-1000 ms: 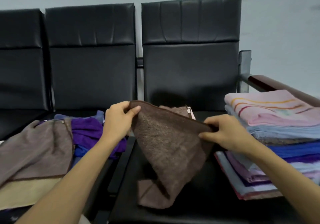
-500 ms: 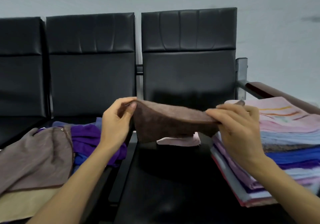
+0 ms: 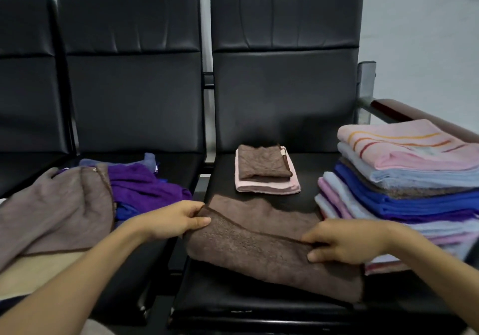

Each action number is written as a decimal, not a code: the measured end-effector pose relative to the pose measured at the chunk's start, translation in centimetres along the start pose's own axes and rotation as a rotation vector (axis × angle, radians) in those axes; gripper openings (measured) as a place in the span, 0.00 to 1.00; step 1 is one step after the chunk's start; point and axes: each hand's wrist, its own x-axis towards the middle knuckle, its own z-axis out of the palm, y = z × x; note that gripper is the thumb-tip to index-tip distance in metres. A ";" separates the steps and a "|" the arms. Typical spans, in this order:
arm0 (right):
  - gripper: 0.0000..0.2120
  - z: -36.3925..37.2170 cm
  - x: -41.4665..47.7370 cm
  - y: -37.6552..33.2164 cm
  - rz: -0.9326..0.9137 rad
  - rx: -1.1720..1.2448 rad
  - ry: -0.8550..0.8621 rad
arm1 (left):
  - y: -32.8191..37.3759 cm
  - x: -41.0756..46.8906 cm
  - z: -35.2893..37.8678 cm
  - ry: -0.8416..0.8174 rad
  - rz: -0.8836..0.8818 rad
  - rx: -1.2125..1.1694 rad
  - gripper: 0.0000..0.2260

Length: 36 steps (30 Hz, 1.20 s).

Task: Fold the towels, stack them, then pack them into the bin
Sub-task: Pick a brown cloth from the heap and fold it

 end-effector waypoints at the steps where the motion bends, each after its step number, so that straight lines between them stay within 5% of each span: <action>1: 0.10 0.2 0.4 0.4 0.027 -0.004 0.038 | 0.2 0.1 0.1 0.002 -0.010 0.009 0.06; 8: 0.07 3.1 4.3 1.5 0.183 0.025 0.327 | 0.0 1.3 -0.1 0.211 0.017 0.447 0.05; 12: 0.08 3.7 6.3 2.5 0.312 0.073 0.566 | -1.4 2.8 0.0 0.428 0.015 0.420 0.07; 15: 0.07 3.6 7.5 3.7 0.409 0.076 0.664 | -2.2 4.0 -0.1 0.488 -0.045 0.183 0.03; 18: 0.08 3.7 8.6 4.4 0.470 0.102 0.678 | -2.5 4.5 0.0 0.431 -0.131 -0.013 0.03; 24: 0.08 4.5 9.4 4.9 0.545 0.102 0.689 | -2.6 5.6 0.5 0.470 -0.143 0.237 0.06; 28: 0.10 5.6 8.6 4.3 0.530 -0.139 0.778 | -2.1 5.8 0.9 0.505 -0.139 0.329 0.09; 31: 0.16 5.8 8.0 2.5 0.355 -0.296 0.848 | -2.2 5.5 0.9 0.501 -0.181 0.357 0.14; 36: 0.23 7.0 7.3 -0.1 0.184 0.045 0.487 | -2.2 4.1 0.1 0.316 -0.357 0.348 0.27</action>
